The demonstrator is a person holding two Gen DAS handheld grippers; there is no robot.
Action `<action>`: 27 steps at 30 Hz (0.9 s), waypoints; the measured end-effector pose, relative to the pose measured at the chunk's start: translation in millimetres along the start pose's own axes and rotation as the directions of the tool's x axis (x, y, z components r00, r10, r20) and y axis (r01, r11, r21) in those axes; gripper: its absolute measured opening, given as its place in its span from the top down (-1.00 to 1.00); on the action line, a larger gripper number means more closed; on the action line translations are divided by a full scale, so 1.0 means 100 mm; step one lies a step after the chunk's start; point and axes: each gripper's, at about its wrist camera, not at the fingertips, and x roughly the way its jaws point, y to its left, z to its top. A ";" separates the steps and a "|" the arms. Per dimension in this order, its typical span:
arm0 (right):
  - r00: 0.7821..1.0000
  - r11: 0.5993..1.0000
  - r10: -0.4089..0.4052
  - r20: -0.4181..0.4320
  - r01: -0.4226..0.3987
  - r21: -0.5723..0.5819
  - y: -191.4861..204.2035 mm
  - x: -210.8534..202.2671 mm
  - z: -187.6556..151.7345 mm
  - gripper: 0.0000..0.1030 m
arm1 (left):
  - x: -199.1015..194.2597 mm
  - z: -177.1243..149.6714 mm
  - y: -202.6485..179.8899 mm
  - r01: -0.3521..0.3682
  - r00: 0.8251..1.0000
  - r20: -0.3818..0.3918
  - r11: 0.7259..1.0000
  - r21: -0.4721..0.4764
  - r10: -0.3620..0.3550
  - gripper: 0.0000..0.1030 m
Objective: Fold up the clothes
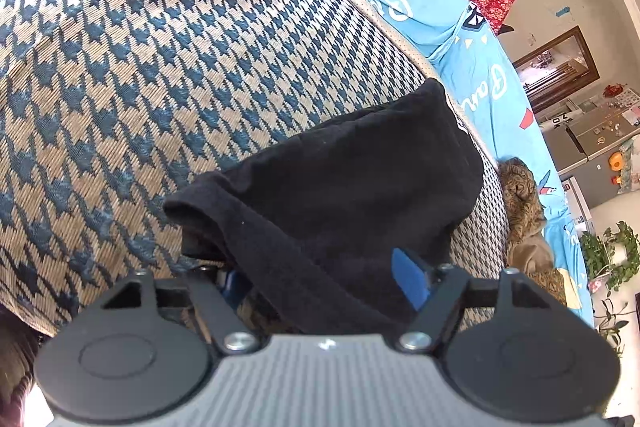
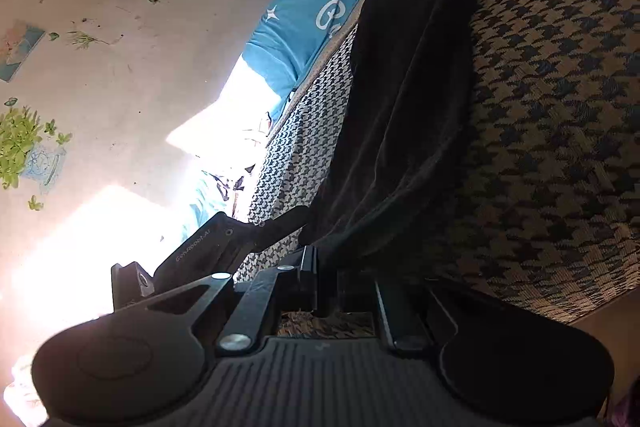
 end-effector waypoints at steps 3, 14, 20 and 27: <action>0.997 0.997 -0.071 -0.023 0.072 0.022 -0.06 0.06 -0.02 0.80 | 0.00 -0.03 -0.06 -0.047 0.999 0.012 0.998 0.048 0.047 -0.11; 0.982 0.976 -0.183 -0.046 0.187 0.115 -0.28 0.17 -0.07 0.47 | 0.04 -0.05 -0.11 -0.058 0.998 0.028 0.995 0.078 0.056 -0.27; 0.979 0.975 -0.202 -0.034 0.204 0.089 -0.25 0.21 -0.10 0.45 | 0.05 -0.07 -0.16 -0.120 0.992 0.056 0.985 0.124 0.114 0.13; 0.981 0.982 -0.191 -0.026 0.191 -0.015 -0.08 0.24 -0.14 0.83 | -0.04 -0.02 -0.13 -0.185 0.981 0.088 0.973 0.138 0.174 0.81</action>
